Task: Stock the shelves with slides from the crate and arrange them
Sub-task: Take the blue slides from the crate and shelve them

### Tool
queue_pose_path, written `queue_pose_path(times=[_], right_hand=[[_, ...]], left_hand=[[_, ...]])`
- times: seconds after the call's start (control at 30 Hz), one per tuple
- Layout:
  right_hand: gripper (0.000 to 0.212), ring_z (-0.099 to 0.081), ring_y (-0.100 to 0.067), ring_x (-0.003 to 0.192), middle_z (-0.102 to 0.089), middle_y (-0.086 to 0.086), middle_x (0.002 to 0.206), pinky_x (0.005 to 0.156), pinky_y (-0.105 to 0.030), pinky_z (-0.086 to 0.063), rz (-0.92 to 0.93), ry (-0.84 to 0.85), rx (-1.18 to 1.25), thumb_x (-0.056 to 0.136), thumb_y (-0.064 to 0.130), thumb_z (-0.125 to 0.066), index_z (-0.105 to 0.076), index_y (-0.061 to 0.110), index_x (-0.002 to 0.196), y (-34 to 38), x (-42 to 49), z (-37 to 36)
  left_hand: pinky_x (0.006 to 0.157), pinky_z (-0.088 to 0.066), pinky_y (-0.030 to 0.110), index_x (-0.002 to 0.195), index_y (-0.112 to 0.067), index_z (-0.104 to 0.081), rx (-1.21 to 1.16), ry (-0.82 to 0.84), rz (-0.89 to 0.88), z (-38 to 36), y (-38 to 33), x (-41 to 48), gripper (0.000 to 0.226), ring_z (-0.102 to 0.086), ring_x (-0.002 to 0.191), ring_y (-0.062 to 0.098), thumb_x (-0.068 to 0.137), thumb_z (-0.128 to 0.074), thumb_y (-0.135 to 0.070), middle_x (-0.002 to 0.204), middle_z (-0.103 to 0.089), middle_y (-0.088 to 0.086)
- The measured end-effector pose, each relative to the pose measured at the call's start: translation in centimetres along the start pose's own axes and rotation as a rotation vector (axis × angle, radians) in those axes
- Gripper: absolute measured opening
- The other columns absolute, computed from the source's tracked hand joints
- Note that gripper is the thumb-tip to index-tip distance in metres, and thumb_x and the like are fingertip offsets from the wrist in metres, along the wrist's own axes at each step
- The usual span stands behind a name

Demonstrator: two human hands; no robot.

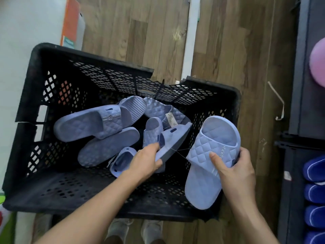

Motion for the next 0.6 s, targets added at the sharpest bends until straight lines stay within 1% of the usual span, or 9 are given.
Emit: queue_pose_path(times=[0.03, 0.1, 0.17, 0.27, 0.33, 0.4, 0.47, 0.5, 0.6], right_hand=[[0.039, -0.055, -0.006, 0.076, -0.058, 0.008, 0.091, 0.056, -0.019, -0.039, -0.008, -0.004, 0.022, 0.078, 0.027, -0.072, -0.048, 0.018, 0.107, 0.3, -0.1, 0.3], [0.035, -0.056, -0.002, 0.078, -0.058, 0.012, 0.089, 0.056, -0.02, -0.039, -0.014, -0.013, 0.069, 0.078, 0.026, -0.072, -0.049, 0.019, 0.104, 1.1, -0.4, 0.9], [0.033, -0.057, -0.001, 0.078, -0.058, 0.015, 0.087, 0.057, -0.022, -0.041, -0.004, -0.014, 0.094, 0.078, 0.026, -0.072, -0.049, 0.02, 0.101, 1.9, -0.6, 1.6], [0.035, -0.057, -0.002, 0.077, -0.059, 0.016, 0.087, 0.059, -0.025, -0.044, 0.042, -0.001, 0.062, 0.076, 0.028, -0.073, -0.049, 0.021, 0.101, 2.9, -1.0, 2.1], [0.037, -0.058, -0.004, 0.079, -0.059, 0.016, 0.088, 0.062, -0.028, -0.046, 0.073, 0.023, 0.032, 0.076, 0.03, -0.073, -0.049, 0.022, 0.102, 3.4, -1.3, 2.0], [0.035, -0.057, -0.003, 0.078, -0.059, 0.016, 0.086, 0.059, -0.026, -0.046, 0.102, 0.045, 0.013, 0.076, 0.032, -0.073, -0.048, 0.022, 0.1, 3.7, -1.4, 1.9], [0.031, -0.058, -0.003, 0.074, -0.059, 0.016, 0.083, 0.056, -0.024, -0.044, 0.126, 0.054, 0.007, 0.077, 0.03, -0.072, -0.048, 0.022, 0.095, 4.0, -1.6, 1.9], [0.03, -0.059, -0.004, 0.074, -0.06, 0.015, 0.082, 0.057, -0.026, -0.046, 0.132, 0.056, 0.014, 0.077, 0.03, -0.072, -0.048, 0.024, 0.092, 4.1, -1.6, 1.9], [0.028, -0.062, -0.007, 0.076, -0.064, 0.013, 0.082, 0.066, -0.039, -0.054, 0.137, 0.076, 0.054, 0.075, 0.031, -0.073, -0.049, 0.029, 0.089, 4.0, -1.5, 2.4]], left_hand=[[0.059, -0.031, 0.034, 0.081, -0.02, -0.036, -0.019, -0.038, -0.006, 0.2, -0.2, -0.6, 0.018, -0.046, 0.073, 0.027, 0.081, -0.053, -0.018, 0.079, -0.043, 0.002], [0.062, -0.034, 0.035, 0.087, -0.017, -0.042, -0.034, -0.09, -0.011, 0.7, -0.5, -1.5, 0.012, -0.046, 0.074, 0.024, 0.083, -0.053, -0.018, 0.083, -0.042, -0.001], [0.07, -0.04, 0.037, 0.098, -0.014, -0.05, -0.029, -0.109, -0.015, 1.2, -0.8, -2.0, 0.015, -0.051, 0.083, 0.024, 0.085, -0.054, -0.02, 0.092, -0.048, 0.0], [0.084, -0.042, 0.038, 0.111, -0.016, -0.054, -0.064, -0.057, -0.008, 1.2, -1.3, -2.2, 0.026, -0.055, 0.099, 0.024, 0.085, -0.057, -0.02, 0.108, -0.056, 0.001], [0.09, -0.042, 0.035, 0.119, -0.019, -0.054, -0.09, 0.015, -0.011, 0.7, -1.3, -2.1, 0.033, -0.054, 0.106, 0.02, 0.086, -0.057, -0.02, 0.118, -0.057, -0.001], [0.094, -0.042, 0.032, 0.124, -0.019, -0.051, -0.106, 0.074, -0.01, -0.1, -1.3, -2.1, 0.036, -0.053, 0.11, 0.017, 0.088, -0.057, -0.022, 0.124, -0.055, 0.0], [0.094, -0.041, 0.029, 0.127, -0.016, -0.048, -0.176, 0.021, 0.039, -0.5, -1.0, -2.3, 0.038, -0.051, 0.113, 0.017, 0.091, -0.056, -0.024, 0.126, -0.052, 0.001], [0.092, -0.039, 0.027, 0.129, -0.015, -0.047, -0.235, -0.036, 0.089, -0.6, -0.7, -2.3, 0.04, -0.049, 0.115, 0.017, 0.091, -0.056, -0.024, 0.128, -0.05, 0.002], [0.089, -0.033, 0.022, 0.133, -0.014, -0.043, -0.453, -0.199, 0.272, -0.2, 0.7, -2.1, 0.047, -0.045, 0.119, 0.016, 0.09, -0.058, -0.025, 0.133, -0.046, 0.004]])
Point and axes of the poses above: each hand's wrist, its own x-axis towards the middle knuckle, its own z-axis out of the back of the hand, y = z × x, the point moved 1 cm from there along x, towards the middle knuckle
